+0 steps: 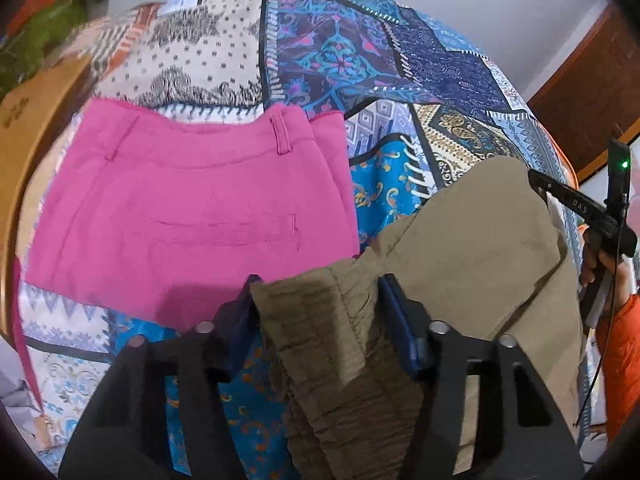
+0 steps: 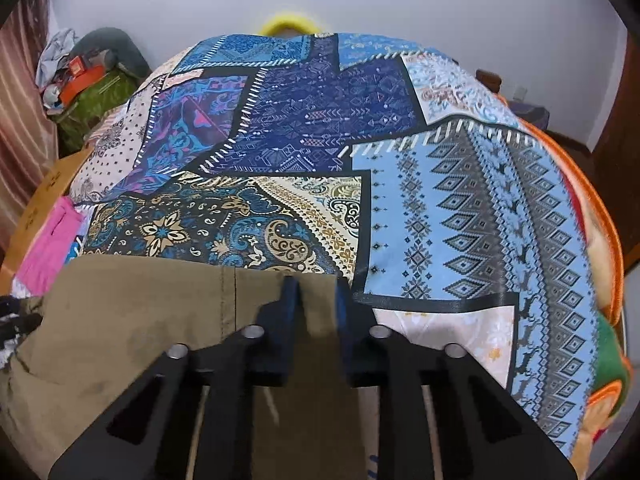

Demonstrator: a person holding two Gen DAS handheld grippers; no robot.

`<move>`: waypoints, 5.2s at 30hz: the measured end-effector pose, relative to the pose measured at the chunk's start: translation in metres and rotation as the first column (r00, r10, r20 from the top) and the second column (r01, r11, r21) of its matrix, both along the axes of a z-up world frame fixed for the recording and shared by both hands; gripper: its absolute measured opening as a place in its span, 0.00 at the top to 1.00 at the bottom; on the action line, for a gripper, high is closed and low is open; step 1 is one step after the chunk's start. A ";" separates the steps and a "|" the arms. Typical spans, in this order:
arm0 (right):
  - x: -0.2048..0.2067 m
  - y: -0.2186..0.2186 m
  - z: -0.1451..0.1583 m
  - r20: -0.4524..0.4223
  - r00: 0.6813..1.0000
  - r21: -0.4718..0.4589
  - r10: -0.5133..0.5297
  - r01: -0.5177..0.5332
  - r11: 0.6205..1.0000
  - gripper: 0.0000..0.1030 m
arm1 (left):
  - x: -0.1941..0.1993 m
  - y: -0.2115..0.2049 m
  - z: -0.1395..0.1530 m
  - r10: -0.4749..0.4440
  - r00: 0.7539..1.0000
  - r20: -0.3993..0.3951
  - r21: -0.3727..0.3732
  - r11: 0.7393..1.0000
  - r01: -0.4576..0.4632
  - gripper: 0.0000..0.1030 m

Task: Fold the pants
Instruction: 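Lift the olive pants with both tools and stretch them out in the air, then lay the pants flat on the quilt with both tools and release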

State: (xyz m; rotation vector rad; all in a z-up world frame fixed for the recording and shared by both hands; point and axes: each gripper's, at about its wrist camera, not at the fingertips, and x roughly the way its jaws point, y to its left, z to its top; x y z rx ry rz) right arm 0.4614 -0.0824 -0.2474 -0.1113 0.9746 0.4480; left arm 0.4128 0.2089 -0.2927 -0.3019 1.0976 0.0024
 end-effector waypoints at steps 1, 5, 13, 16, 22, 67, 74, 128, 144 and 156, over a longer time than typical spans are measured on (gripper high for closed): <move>-0.001 0.000 0.002 0.011 1.000 -0.009 -0.005 0.005 1.000 0.88 | -0.001 -0.002 0.003 -0.004 1.000 0.008 0.023 1.000 0.004 0.48; -0.010 0.004 0.021 0.096 0.995 -0.049 -0.011 0.016 0.999 0.90 | -0.001 -0.008 0.026 -0.017 0.999 0.027 0.129 0.992 0.013 0.51; -0.020 -0.012 0.110 0.242 0.969 0.019 -0.057 0.054 0.998 0.90 | -0.016 -0.022 0.122 -0.016 0.978 0.209 0.199 0.980 -0.026 0.54; -0.033 -0.025 0.150 0.296 0.952 0.053 -0.077 0.064 0.997 0.90 | -0.024 -0.034 0.154 -0.037 0.963 0.265 0.233 0.972 -0.027 0.54; -0.074 -0.051 0.192 0.334 0.939 0.103 -0.087 0.055 0.993 0.90 | -0.057 -0.055 0.185 -0.080 0.949 0.306 0.266 0.964 -0.004 0.54; -0.355 -0.111 0.082 0.078 0.996 0.058 -0.032 0.028 0.998 0.58 | -0.282 -0.099 0.115 -0.203 0.966 0.159 0.298 0.943 0.149 0.49; -0.356 -0.061 0.098 0.113 0.988 0.080 0.106 -0.115 0.990 0.51 | -0.268 -0.138 0.129 -0.282 0.941 0.187 0.285 0.932 0.223 0.34; -0.351 -0.013 0.082 -0.002 0.968 0.183 0.253 -0.248 0.951 0.85 | -0.288 -0.138 0.116 -0.334 0.925 0.181 0.181 0.936 0.302 0.58; -0.334 -0.065 0.063 -0.045 0.999 0.183 -0.019 0.027 0.983 0.66 | -0.253 -0.063 0.065 -0.055 0.996 0.064 -0.040 0.998 0.058 0.50; -0.343 -0.077 0.036 -0.111 0.993 0.140 -0.031 0.046 0.989 0.66 | -0.258 -0.073 0.061 -0.089 0.993 0.083 0.121 0.990 0.078 0.56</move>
